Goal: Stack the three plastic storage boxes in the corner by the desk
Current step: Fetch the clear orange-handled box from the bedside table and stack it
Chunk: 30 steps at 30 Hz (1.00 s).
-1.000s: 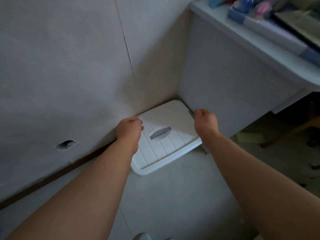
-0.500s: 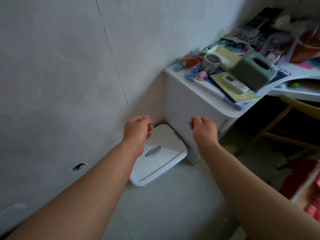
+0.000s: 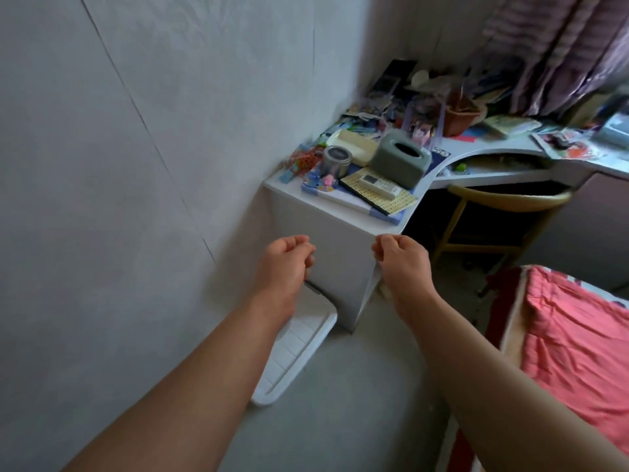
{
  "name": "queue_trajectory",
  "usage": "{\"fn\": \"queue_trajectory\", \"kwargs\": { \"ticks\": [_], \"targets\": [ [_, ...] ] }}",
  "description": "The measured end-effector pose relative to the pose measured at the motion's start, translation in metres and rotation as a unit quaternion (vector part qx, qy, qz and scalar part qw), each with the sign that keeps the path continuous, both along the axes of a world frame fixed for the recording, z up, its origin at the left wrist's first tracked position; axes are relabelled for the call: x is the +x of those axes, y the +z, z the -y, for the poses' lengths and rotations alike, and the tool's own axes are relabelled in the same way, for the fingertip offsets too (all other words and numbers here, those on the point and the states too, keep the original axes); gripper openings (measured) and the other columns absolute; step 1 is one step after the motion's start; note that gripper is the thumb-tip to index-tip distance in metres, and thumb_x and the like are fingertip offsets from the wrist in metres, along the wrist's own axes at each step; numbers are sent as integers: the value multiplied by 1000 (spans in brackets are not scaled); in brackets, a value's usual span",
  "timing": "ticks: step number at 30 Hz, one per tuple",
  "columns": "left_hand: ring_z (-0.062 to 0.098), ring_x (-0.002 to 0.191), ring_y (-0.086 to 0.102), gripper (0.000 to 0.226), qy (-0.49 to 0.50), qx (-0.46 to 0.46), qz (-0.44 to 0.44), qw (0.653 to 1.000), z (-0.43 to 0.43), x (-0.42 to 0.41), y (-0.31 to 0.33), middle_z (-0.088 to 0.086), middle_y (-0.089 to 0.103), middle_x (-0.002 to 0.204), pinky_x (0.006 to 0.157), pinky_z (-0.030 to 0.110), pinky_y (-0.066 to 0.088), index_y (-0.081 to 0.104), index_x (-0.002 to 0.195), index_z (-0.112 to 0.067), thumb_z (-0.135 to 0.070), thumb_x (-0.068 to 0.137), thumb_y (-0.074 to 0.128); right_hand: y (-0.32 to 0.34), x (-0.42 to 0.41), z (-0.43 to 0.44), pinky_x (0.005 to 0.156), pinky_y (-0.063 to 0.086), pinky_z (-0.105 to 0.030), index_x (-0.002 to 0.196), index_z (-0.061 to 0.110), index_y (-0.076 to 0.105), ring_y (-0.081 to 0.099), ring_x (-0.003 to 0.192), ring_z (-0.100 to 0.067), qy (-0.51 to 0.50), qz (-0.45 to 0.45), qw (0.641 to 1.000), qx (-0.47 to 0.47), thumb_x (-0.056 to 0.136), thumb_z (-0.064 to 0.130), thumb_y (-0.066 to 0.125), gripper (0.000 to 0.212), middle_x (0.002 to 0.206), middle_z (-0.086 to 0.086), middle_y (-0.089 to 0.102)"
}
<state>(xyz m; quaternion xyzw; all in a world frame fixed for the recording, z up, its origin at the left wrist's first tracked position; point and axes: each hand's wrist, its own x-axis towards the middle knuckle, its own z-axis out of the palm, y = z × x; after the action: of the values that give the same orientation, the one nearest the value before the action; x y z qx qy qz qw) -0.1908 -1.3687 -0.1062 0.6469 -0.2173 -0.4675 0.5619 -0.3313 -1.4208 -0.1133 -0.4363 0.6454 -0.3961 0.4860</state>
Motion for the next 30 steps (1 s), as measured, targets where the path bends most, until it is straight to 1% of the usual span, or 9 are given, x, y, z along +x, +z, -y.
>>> {"fn": "queue_trajectory", "kwargs": {
  "ticks": [5,8,11,14,16,19,23,27,30],
  "targets": [
    [10,70,54,16,-133,-26,39,990,-4,11,14,2,62,82,66,24,45,59,86,-23,-8,92,55,14,1,-39,56,42,-21,100,13,66,51,65,-9,-105,28,994,-20,97,20,49,19,78,1,62],
    [11,76,57,14,-207,-34,60,976,-18,10,20,2,63,88,69,24,48,60,89,-23,-11,93,56,20,0,-71,60,43,-21,90,17,65,54,70,-10,-179,58,982,-29,97,19,49,18,78,1,63],
    [14,84,59,11,-279,-38,66,957,-35,1,26,4,65,96,77,28,50,62,102,-18,-13,94,55,23,-9,-106,63,45,-21,79,23,62,58,78,-12,-243,48,968,-40,96,21,50,21,82,0,65],
    [14,84,59,16,-337,-45,65,938,-53,-16,27,6,65,98,74,26,50,61,109,-15,-13,94,55,24,-25,-143,68,45,-27,78,20,63,57,79,-15,-301,56,951,-50,95,20,51,21,81,-1,65],
    [13,84,60,16,-370,-44,62,926,-67,-29,27,5,66,99,73,24,50,62,108,-17,-14,94,56,25,-35,-167,73,45,-32,76,19,64,56,78,-17,-339,49,938,-55,94,19,52,22,78,-1,64],
    [13,85,62,12,-418,-39,55,906,-93,-52,28,2,67,97,73,25,51,62,102,-21,-15,93,57,25,-52,-205,72,42,-33,72,18,62,53,74,-17,-400,52,912,-70,94,16,53,24,72,-1,61],
    [13,80,61,12,-473,-39,48,879,-132,-88,31,0,67,92,70,24,51,63,103,-18,-14,92,58,21,-74,-261,76,45,-37,70,18,63,56,75,-19,-458,43,885,-70,93,16,54,25,71,-1,63],
    [11,74,59,17,-538,-46,46,840,-190,-128,33,4,66,92,71,26,50,64,108,-11,-11,92,58,18,-95,-335,70,41,-30,69,18,60,52,69,-14,-518,43,851,-77,94,13,52,27,70,-1,60],
    [11,70,59,18,-591,-42,34,805,-250,-159,31,5,66,89,74,30,49,64,109,-9,-10,91,58,14,-109,-407,68,41,-27,70,18,59,52,71,-15,-573,46,814,-84,95,11,51,27,72,-2,60]
  ]
}}
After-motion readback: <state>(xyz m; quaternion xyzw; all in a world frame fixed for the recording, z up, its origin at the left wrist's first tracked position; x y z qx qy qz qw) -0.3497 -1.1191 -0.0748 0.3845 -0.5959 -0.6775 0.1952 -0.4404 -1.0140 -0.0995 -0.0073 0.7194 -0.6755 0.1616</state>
